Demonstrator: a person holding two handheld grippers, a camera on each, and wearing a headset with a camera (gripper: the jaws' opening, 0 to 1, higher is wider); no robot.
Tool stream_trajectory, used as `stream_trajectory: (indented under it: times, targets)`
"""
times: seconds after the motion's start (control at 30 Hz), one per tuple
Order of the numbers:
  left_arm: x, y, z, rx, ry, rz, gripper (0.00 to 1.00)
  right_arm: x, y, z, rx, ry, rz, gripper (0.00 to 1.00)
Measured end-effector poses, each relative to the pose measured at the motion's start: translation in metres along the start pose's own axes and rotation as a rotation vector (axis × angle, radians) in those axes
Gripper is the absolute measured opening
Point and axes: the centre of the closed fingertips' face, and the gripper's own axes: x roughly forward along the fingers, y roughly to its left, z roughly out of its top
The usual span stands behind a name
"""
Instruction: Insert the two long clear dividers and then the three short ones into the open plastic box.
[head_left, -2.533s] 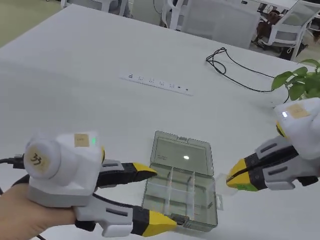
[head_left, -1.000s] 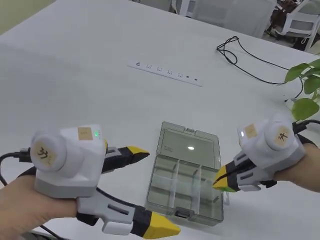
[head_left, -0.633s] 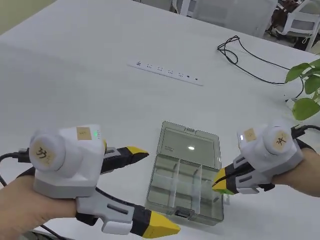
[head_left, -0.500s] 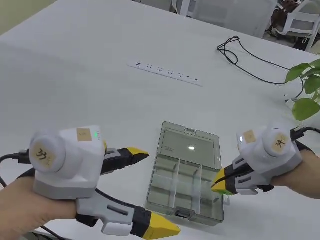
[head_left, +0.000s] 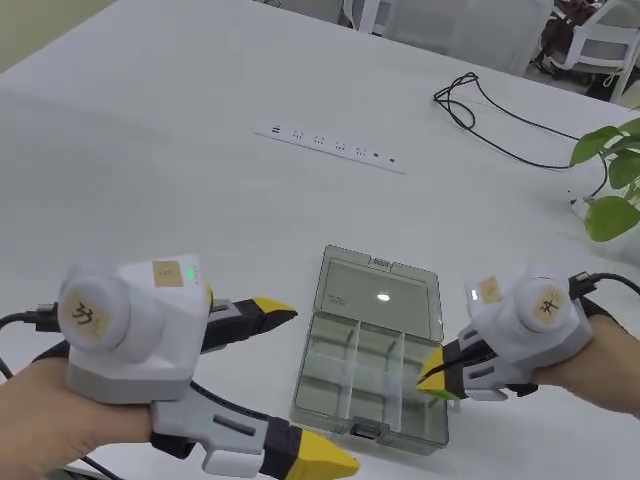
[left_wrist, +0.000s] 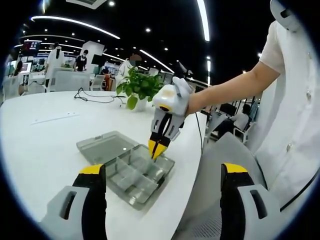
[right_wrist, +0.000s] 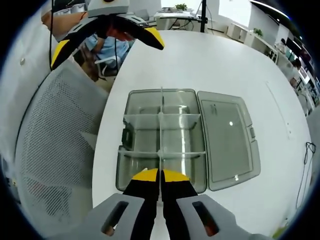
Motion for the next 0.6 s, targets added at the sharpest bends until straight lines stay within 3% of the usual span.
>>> stream_trajectory:
  times: [0.2, 0.37, 0.6]
  targets:
    - [-0.0001, -0.0003, -0.0012, -0.001, 0.001, -0.001, 0.97, 0.0013, 0.0015, 0.0001, -0.014, 0.010, -0.007, 0.02]
    - [-0.0006, -0.0007, -0.0012, -0.001, 0.000, -0.002, 0.97, 0.0077, 0.0022, -0.0015, -0.055, 0.066, -0.016, 0.02]
    - [-0.0020, 0.0000, -0.0016, 0.000, -0.001, 0.002, 0.97, 0.0074, 0.0027, -0.0029, -0.051, 0.071, -0.019, 0.02]
